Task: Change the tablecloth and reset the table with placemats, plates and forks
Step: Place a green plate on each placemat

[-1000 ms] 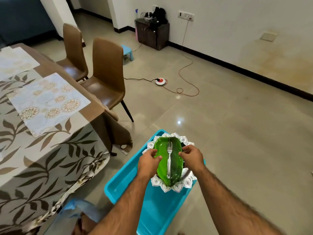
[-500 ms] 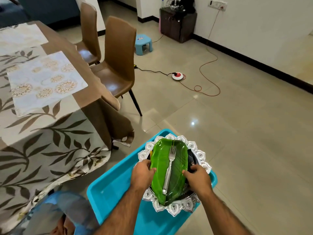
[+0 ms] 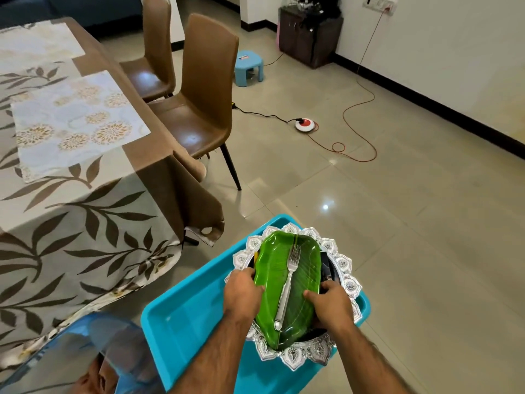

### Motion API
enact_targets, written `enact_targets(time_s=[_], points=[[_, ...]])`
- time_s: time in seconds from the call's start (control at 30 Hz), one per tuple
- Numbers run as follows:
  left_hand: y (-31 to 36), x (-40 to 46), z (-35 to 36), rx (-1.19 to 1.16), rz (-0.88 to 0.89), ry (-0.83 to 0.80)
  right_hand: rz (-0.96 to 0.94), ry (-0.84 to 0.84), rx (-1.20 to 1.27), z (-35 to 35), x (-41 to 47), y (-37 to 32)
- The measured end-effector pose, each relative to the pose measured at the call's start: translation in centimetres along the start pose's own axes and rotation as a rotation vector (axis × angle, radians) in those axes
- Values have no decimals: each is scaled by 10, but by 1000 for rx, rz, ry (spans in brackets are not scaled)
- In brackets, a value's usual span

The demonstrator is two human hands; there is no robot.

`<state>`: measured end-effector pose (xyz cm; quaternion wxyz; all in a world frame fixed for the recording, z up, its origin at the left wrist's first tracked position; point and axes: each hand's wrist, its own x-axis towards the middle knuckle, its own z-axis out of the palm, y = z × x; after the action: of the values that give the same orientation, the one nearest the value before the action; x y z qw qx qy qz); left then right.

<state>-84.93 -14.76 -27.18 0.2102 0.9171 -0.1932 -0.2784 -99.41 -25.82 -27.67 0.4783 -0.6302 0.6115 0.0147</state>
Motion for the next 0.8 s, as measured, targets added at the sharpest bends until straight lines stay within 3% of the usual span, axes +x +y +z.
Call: enact_targets(time_s=[0.8], points=[[-4,-14,-8,-190,-12,9,-9,-16,155,-2,-2,3]])
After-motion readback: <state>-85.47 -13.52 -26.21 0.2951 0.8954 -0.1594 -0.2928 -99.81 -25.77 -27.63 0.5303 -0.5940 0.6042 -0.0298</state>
